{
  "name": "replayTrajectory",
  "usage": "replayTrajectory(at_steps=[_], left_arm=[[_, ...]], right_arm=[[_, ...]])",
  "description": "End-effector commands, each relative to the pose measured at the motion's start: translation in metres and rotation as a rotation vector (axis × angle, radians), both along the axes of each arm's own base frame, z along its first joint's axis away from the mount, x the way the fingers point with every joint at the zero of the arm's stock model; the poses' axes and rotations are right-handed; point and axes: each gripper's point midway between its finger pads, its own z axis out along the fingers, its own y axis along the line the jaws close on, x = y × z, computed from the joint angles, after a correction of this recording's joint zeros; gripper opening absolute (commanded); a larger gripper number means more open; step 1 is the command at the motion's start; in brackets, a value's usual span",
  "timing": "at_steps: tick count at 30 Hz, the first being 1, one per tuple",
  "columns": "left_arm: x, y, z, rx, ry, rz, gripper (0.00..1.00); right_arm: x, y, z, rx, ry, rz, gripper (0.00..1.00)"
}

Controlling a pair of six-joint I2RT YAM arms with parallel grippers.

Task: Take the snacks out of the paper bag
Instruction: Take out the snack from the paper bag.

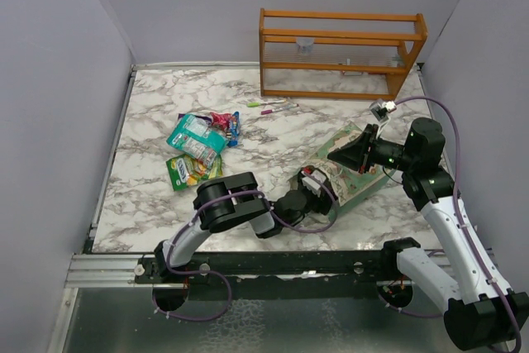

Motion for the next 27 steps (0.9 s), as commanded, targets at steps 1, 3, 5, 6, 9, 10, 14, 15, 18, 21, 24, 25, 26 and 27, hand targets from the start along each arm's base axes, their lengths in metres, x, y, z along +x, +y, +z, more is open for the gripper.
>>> replayTrajectory(at_steps=[1, 3, 5, 6, 9, 10, 14, 15, 18, 21, 24, 25, 26, 27], left_arm=[[-0.002, 0.01, -0.008, 0.009, -0.003, -0.021, 0.57], [-0.001, 0.012, -0.006, 0.006, -0.003, -0.02, 0.43], [-0.001, 0.015, -0.002, 0.005, -0.005, -0.017, 0.34], [-0.001, 0.017, 0.001, 0.004, -0.007, -0.016, 0.3], [-0.005, 0.02, 0.013, -0.004, -0.012, -0.027, 0.16], [-0.006, 0.021, 0.016, -0.005, -0.01, -0.031, 0.12], [-0.014, 0.028, 0.033, -0.026, 0.0, -0.051, 0.04], [-0.017, 0.03, 0.036, -0.028, 0.002, -0.06, 0.03], [-0.028, 0.036, 0.045, -0.025, 0.026, -0.098, 0.02], [-0.044, 0.042, 0.055, -0.021, 0.066, -0.158, 0.01], [-0.058, 0.052, 0.062, -0.025, 0.102, -0.199, 0.01], [-0.062, 0.056, 0.07, -0.042, 0.105, -0.208, 0.01], [-0.066, 0.06, 0.075, -0.045, 0.109, -0.219, 0.0], [-0.07, 0.063, 0.08, -0.045, 0.117, -0.234, 0.0]], right_arm=[[0.002, 0.0, 0.001, 0.001, -0.013, -0.007, 0.01], [0.002, 0.0, 0.001, 0.001, -0.011, -0.008, 0.01], [0.002, 0.001, 0.002, 0.002, -0.013, -0.005, 0.01], [0.002, 0.001, 0.003, 0.002, -0.014, -0.006, 0.01], [0.003, 0.0, 0.004, -0.002, -0.022, -0.012, 0.01], [0.003, 0.0, 0.004, -0.004, -0.021, -0.013, 0.01], [0.004, 0.0, 0.002, -0.006, -0.019, -0.014, 0.01], [0.004, 0.0, 0.003, -0.006, -0.021, -0.013, 0.01], [0.005, -0.001, 0.003, -0.009, -0.023, -0.016, 0.01], [0.006, -0.001, 0.002, -0.012, -0.026, -0.02, 0.01], [0.008, -0.001, 0.001, -0.01, -0.031, -0.024, 0.01], [0.008, -0.001, 0.001, -0.009, -0.031, -0.024, 0.01], [0.009, 0.0, 0.0, -0.007, -0.03, -0.024, 0.01], [0.01, 0.0, -0.001, -0.006, -0.029, -0.025, 0.02]])
